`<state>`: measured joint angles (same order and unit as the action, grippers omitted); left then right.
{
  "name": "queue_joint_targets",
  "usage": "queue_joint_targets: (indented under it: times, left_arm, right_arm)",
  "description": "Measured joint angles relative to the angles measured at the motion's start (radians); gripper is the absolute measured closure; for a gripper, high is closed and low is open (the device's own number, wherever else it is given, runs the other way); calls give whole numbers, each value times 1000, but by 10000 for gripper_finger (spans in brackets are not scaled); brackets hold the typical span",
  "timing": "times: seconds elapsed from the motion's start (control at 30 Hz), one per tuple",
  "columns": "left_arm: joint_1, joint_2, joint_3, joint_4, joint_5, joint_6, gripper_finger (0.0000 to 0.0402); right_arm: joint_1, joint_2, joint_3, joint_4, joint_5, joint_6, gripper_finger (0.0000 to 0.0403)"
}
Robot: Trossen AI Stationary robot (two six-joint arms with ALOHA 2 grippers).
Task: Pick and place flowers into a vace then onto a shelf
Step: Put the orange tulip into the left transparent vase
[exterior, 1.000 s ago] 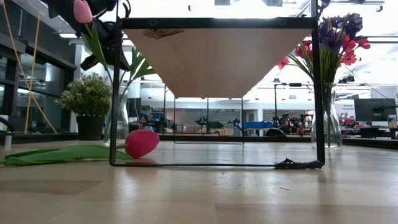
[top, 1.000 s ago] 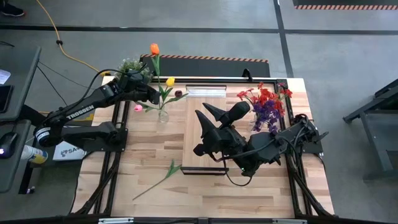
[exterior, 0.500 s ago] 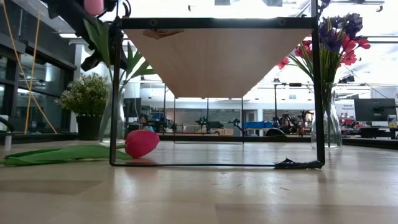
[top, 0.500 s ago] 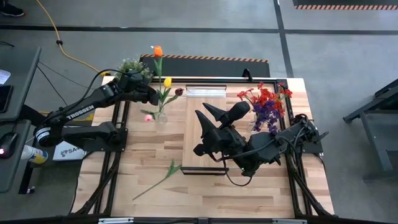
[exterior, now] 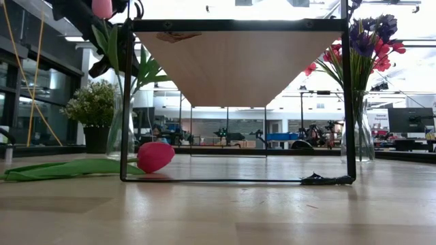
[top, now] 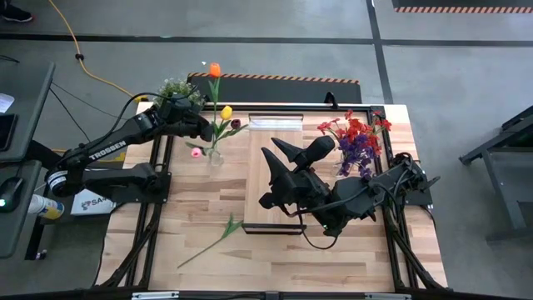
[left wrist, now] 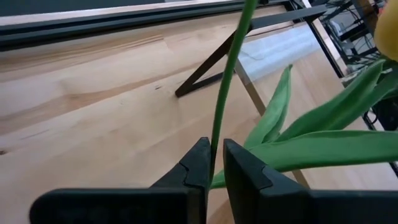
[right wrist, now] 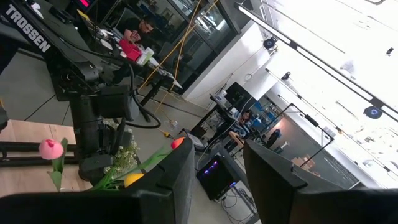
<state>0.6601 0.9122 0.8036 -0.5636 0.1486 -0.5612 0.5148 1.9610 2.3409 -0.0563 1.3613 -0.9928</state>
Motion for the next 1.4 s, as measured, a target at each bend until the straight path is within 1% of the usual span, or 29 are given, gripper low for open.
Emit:
queue_joint_targets:
  times: [0.83, 1.4]
  left_arm:
    - [0, 0, 0, -19, 0, 86, 321]
    - [0, 0, 0, -15, 14, 112, 320]
  right_arm:
    - [0, 0, 0, 0, -2, -3, 273]
    - [0, 0, 0, 0, -7, -3, 273]
